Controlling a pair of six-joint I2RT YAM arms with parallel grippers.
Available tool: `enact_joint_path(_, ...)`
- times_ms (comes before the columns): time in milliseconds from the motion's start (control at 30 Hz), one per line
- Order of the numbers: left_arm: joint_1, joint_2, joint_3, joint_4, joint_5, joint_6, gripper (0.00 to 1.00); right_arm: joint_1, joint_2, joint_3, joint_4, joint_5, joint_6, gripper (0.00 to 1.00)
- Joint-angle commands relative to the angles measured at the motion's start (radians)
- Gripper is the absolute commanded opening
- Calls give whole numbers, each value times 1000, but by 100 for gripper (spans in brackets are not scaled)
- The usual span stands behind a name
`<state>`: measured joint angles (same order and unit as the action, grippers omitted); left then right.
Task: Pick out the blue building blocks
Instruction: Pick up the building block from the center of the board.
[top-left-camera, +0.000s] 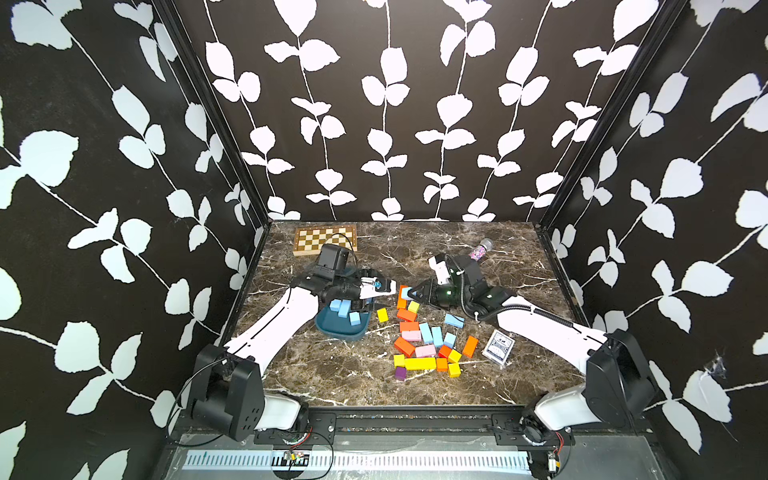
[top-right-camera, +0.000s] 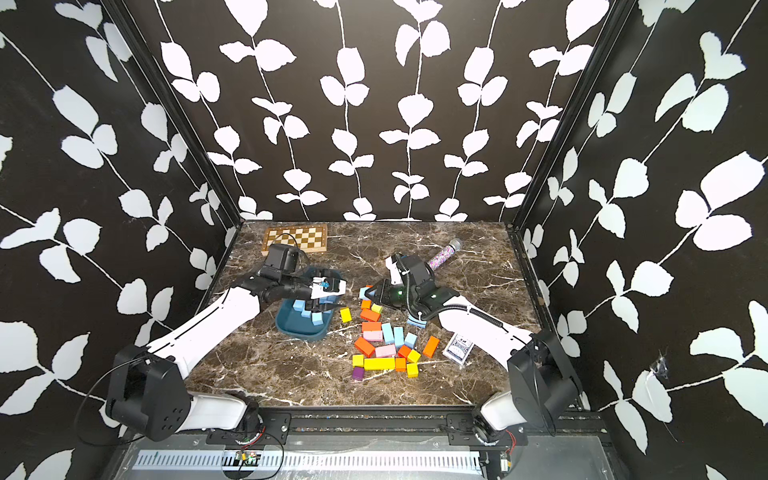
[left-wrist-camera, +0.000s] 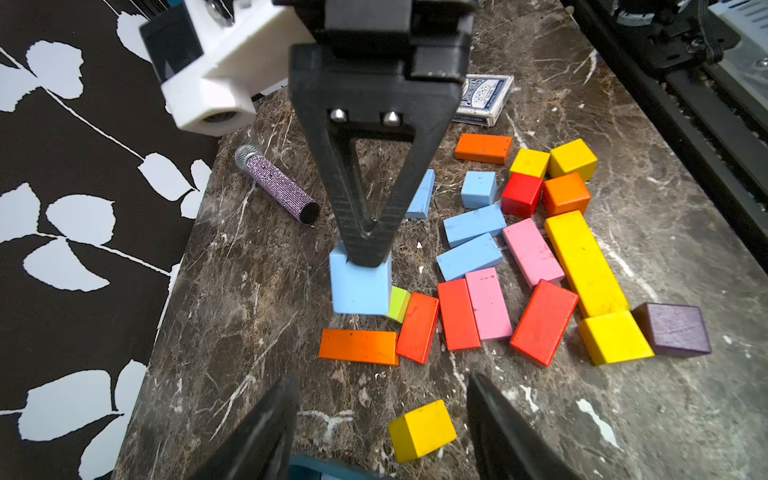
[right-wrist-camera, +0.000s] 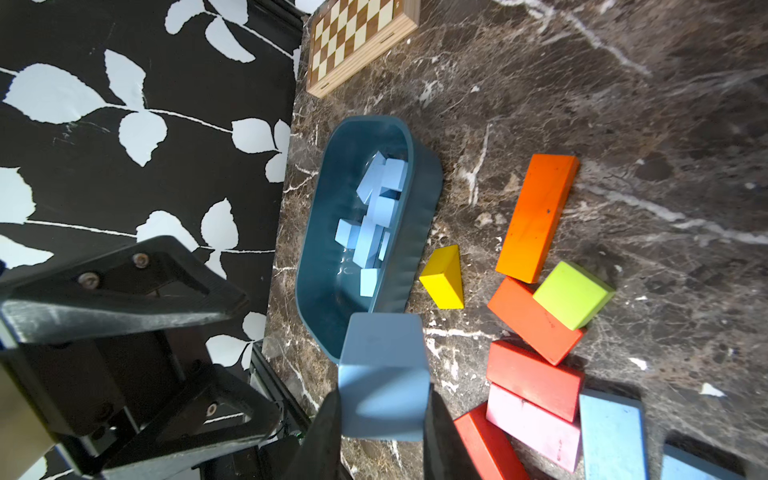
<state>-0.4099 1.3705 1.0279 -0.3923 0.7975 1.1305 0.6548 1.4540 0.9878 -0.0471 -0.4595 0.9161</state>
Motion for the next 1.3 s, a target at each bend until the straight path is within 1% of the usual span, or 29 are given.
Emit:
enact_joint_path(0,-10,2,25,-20,35,35,67,6,9,21,68,-45,21,12)
enact_joint_path(167,-26,11,30,-31,46,73,67,7,16,16,104,-74,36,12)
enact_joint_path(333,-38,25,41,-29,48,81,67,6,21,4,156,-103,62,12)
enact_joint_path(433,-47,34,42,-1,33,58,67,6,26,1,171,-126,73,12)
enact_joint_path(567,-54,46,36,65,-6,-3,65,7,28,-1,184,-151,77,12)
enact_joint_path(700,-59,56,39,79,-11,-12,63,8,28,-1,193,-165,78,12)
enact_joint_path(800,-64,62,35,114,-20,-49,64,9,30,-4,199,-169,81,12)
enact_joint_path(933,-68,73,38,128,-30,-58,64,12,31,-5,209,-178,84,12)
enact_joint_path(1067,-70,82,46,130,-28,-68,52,14,32,-6,210,-185,84,12)
enact_joint_path(1200,-70,82,46,133,-23,-81,35,16,31,-8,212,-182,84,14)
enact_joint_path(1233,-70,80,47,132,-23,-85,32,15,28,-8,213,-178,84,16)
enact_joint_path(1267,-70,78,47,130,-23,-91,29,16,26,-8,208,-168,83,23)
